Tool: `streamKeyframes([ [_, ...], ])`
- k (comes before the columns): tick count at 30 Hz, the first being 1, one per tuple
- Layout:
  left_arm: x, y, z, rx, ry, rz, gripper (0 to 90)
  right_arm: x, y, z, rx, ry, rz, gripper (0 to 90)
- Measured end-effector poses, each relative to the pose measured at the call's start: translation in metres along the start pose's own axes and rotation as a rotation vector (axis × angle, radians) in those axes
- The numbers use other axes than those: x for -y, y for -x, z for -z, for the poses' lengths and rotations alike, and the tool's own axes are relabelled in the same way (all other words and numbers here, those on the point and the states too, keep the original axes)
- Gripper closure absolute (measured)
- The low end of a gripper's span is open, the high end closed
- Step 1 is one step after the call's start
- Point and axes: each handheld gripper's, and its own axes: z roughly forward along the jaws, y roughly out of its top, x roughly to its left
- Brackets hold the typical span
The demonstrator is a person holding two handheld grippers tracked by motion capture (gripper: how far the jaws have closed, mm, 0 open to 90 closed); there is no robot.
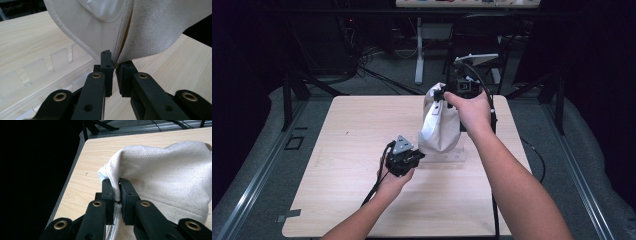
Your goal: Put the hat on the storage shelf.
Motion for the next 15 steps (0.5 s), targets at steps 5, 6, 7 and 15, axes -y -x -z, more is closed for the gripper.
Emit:
streamKeyframes([
  [5, 0.003, -0.005, 0.001, 0.013, 0.008, 0.028, 85.0, 0.001, 0.001, -0.008, -0.007, -0.009, -0.005, 83.4],
  [6, 0.003, -0.005, 0.002, 0.01, 0.006, 0.031, 85.0, 0.002, 0.0, -0.009, -0.009, -0.007, -0.006, 83.4],
  [7, 0.004, -0.006, 0.002, 0.009, 0.009, 0.035, 85.0, 0.002, -0.001, -0.01, -0.013, -0.011, -0.006, 83.4],
  [15, 0.011, -0.008, 0.008, -0.024, -0.005, 0.048, 85.0, 0.005, -0.007, -0.019, -0.022, -0.025, 0.008, 83.4],
])
